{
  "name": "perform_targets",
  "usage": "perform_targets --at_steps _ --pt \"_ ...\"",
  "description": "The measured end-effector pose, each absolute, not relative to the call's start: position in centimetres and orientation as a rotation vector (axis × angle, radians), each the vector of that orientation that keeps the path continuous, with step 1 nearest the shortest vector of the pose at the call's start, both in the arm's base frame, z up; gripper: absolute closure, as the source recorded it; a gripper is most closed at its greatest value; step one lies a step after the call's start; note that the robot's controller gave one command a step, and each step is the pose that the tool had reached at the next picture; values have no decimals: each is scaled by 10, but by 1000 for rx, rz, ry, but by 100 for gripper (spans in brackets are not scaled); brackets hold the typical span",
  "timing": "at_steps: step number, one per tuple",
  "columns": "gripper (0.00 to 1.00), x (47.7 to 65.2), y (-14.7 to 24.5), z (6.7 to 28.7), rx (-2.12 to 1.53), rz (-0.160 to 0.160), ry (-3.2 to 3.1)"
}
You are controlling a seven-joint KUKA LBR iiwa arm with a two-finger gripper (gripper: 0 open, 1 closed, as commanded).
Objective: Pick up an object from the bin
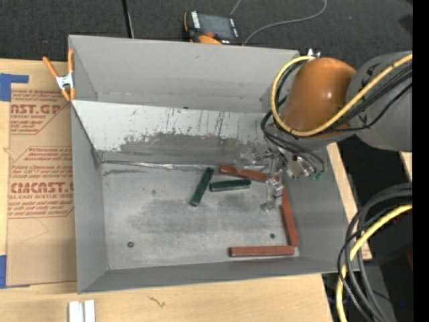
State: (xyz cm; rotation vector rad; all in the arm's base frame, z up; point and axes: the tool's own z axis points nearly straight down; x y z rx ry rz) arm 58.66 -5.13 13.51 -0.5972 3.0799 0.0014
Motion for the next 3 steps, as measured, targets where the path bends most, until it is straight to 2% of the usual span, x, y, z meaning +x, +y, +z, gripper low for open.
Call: perform_targets --at_steps 1,2,3 --pt "0 593 -19 67 -704 3 3058" --pt "100 593 -20 71 -701 2 3060" --pt "100 548 26 232 -761 -1 3038"
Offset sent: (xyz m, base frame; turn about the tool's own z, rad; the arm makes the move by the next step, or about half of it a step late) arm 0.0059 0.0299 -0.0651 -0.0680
